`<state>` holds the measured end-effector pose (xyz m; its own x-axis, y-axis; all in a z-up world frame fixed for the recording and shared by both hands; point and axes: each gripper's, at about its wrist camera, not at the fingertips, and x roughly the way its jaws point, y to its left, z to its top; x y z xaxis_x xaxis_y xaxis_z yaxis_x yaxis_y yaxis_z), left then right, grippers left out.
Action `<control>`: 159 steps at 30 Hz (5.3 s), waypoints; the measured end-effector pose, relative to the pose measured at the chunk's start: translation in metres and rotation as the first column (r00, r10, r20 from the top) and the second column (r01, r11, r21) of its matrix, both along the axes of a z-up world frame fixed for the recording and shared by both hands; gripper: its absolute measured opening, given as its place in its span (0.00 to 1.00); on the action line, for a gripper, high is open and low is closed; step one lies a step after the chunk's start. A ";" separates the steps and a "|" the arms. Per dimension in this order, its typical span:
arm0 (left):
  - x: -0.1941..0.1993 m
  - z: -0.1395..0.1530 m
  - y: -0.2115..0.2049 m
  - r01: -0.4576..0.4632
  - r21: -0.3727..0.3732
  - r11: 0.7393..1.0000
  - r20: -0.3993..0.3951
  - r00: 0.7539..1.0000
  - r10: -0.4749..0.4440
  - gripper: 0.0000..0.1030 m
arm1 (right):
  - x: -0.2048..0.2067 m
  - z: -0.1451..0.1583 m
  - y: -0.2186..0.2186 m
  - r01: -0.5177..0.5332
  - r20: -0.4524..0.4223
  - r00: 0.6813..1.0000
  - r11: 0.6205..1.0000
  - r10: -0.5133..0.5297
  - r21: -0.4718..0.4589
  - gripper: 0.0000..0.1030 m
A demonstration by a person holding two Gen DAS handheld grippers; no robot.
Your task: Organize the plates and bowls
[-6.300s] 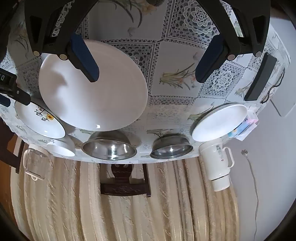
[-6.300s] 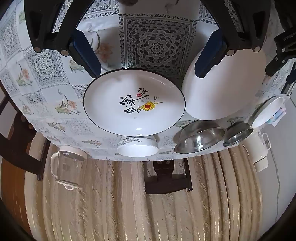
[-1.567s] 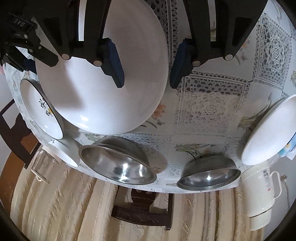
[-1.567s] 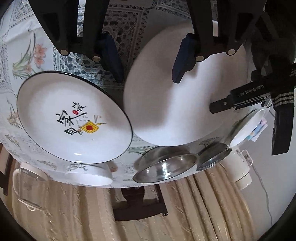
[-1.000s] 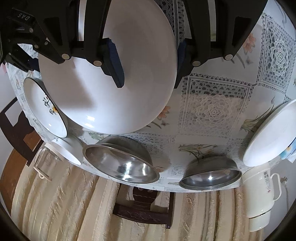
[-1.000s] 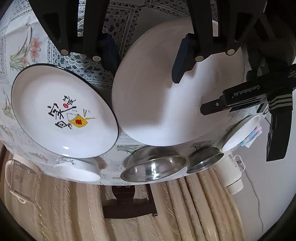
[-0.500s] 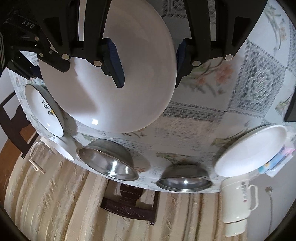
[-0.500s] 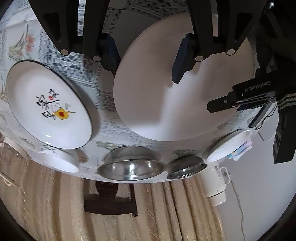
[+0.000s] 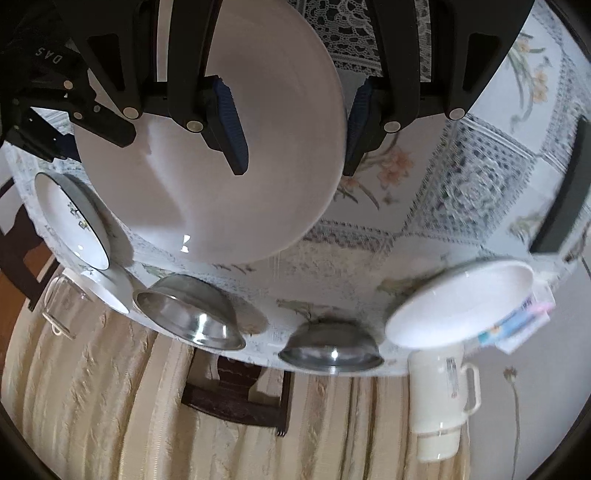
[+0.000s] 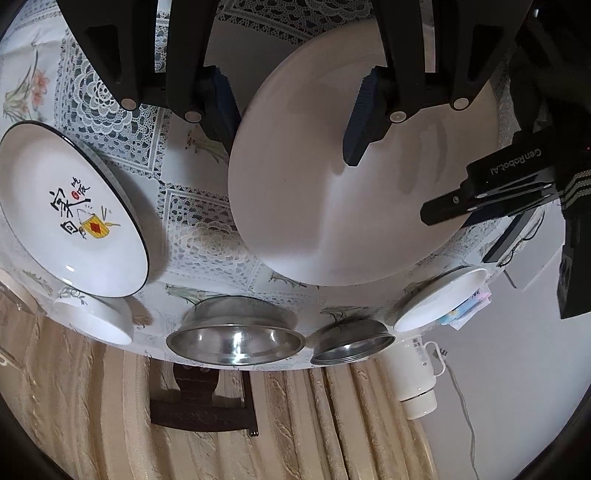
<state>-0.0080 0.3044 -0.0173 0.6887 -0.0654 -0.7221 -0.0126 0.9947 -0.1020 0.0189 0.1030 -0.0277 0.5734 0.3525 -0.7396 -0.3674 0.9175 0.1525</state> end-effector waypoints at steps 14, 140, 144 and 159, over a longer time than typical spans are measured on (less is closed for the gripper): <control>-0.001 -0.005 0.009 -0.049 -0.031 0.998 -0.010 0.999 0.049 0.51 | 0.001 0.000 -0.019 0.064 -0.018 0.998 0.996 -0.063 0.057 0.60; 0.082 0.036 0.271 -0.363 -0.193 0.911 -0.007 0.929 0.369 0.56 | 0.111 0.058 0.138 -0.212 -0.112 0.966 0.963 0.232 0.167 0.83; 0.095 0.031 0.285 -0.384 -0.204 0.900 -0.032 0.922 0.386 0.53 | 0.124 0.055 0.154 -0.240 -0.130 0.957 0.958 0.260 0.157 0.83; 0.125 0.013 0.293 -0.353 -0.219 0.910 -0.067 0.936 0.347 0.47 | 0.167 0.029 0.196 -0.258 -0.267 0.910 0.937 0.317 0.234 0.62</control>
